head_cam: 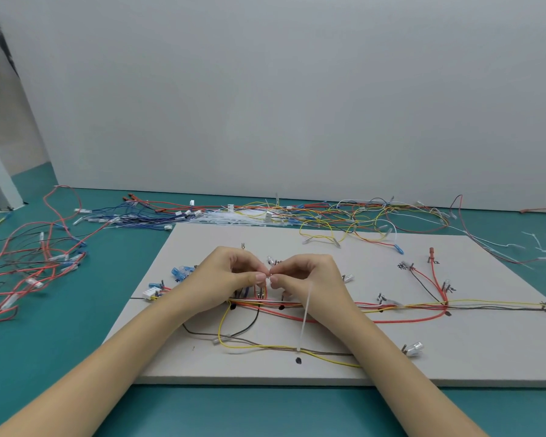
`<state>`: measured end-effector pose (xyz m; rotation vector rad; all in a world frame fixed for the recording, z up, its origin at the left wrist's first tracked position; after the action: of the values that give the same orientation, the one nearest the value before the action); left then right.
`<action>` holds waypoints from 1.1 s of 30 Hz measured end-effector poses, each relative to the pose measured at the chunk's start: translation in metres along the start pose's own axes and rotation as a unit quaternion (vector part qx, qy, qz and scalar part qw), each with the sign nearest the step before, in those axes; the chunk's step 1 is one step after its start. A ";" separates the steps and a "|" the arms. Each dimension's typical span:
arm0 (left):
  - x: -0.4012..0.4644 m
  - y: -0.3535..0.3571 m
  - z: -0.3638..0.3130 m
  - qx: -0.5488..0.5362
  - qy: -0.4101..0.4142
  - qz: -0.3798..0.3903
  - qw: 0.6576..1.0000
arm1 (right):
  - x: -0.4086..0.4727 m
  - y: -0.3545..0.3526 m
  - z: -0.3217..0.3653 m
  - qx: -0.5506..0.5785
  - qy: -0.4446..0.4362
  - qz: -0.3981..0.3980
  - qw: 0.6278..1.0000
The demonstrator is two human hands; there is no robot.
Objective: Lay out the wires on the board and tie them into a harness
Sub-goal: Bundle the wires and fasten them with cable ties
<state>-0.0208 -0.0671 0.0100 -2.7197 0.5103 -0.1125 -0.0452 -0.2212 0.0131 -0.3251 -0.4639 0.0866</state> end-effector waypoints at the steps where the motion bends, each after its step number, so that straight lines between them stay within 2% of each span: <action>1: 0.000 0.000 0.000 0.000 0.001 0.001 1.000 | 0.000 0.000 0.000 0.005 0.007 0.000 1.000; 28: 0.000 0.003 -0.001 0.033 0.021 -0.005 0.999 | -0.001 0.001 -0.002 0.052 0.013 0.013 0.998; 33: 0.000 0.003 -0.001 0.021 0.027 -0.020 0.999 | -0.001 0.000 -0.008 0.076 0.043 0.002 0.996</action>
<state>-0.0222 -0.0695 0.0096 -2.6930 0.4632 -0.2052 -0.0422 -0.2237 0.0057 -0.1791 -0.3687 0.1114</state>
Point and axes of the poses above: each hand's wrist, its own x-axis towards the middle knuckle, its own y-axis out of the palm, z = x × y, the point moved 6 cm from there along x, towards the middle knuckle, and after that the axes turned 11 degrees about -y, right-handed, at the moved point
